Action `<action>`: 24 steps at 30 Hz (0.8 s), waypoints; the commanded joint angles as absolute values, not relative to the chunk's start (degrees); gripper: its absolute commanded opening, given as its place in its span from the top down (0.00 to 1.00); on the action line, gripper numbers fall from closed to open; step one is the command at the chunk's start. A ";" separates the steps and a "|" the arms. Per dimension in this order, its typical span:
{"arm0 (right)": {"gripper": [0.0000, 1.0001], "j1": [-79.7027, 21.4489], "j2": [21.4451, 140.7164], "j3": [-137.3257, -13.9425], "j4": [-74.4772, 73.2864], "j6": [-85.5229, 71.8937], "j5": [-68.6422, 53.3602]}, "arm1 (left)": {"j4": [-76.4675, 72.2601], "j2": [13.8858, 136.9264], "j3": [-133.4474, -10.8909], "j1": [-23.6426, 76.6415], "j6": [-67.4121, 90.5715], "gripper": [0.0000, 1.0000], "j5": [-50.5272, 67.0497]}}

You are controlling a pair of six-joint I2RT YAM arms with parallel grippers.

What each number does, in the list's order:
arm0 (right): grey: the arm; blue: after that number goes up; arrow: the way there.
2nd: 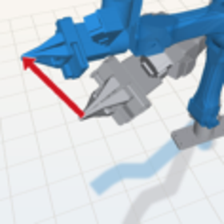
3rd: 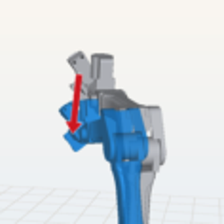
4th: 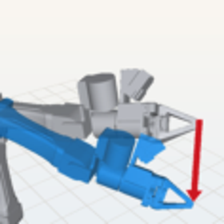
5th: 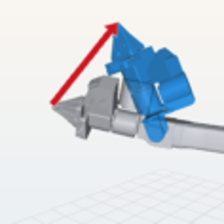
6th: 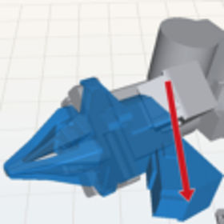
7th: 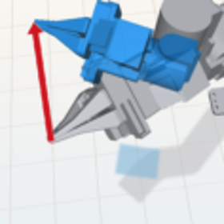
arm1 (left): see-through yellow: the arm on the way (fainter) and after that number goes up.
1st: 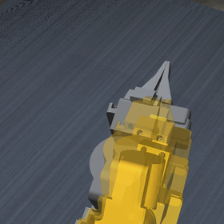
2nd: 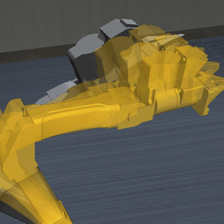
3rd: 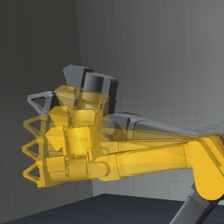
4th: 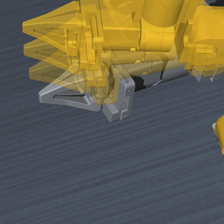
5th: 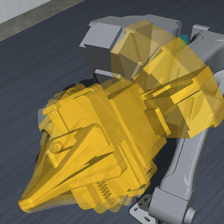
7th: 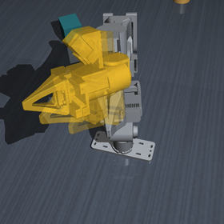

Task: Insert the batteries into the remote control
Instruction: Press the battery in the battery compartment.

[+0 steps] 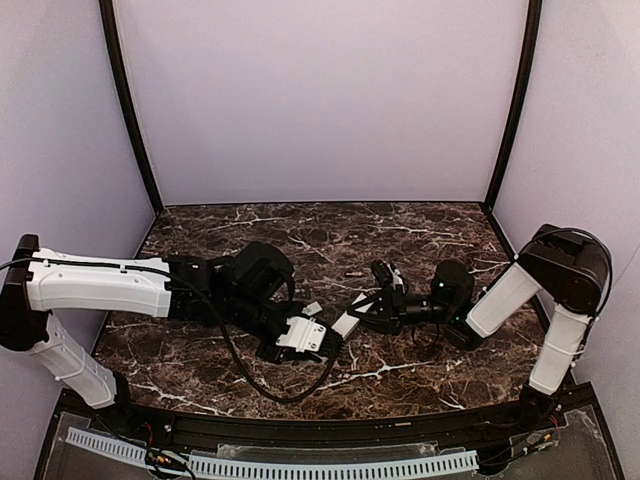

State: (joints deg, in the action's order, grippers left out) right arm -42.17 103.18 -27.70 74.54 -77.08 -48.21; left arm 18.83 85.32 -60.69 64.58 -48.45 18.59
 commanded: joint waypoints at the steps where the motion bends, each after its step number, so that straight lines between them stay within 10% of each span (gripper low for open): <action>1: 1.00 -42.98 103.16 -27.68 83.14 -77.35 -48.68 | 18.60 85.26 -61.62 64.86 -47.96 0.79 17.36; 24: 1.00 -43.67 103.37 -28.01 83.47 -77.53 -48.17 | 18.12 85.33 -61.70 64.86 -47.27 0.86 16.04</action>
State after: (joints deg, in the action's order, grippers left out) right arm -42.65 103.22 -27.70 74.54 -77.08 -47.97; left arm 17.65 85.62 -60.69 64.82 -47.79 15.03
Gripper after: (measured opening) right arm 0.220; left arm 0.134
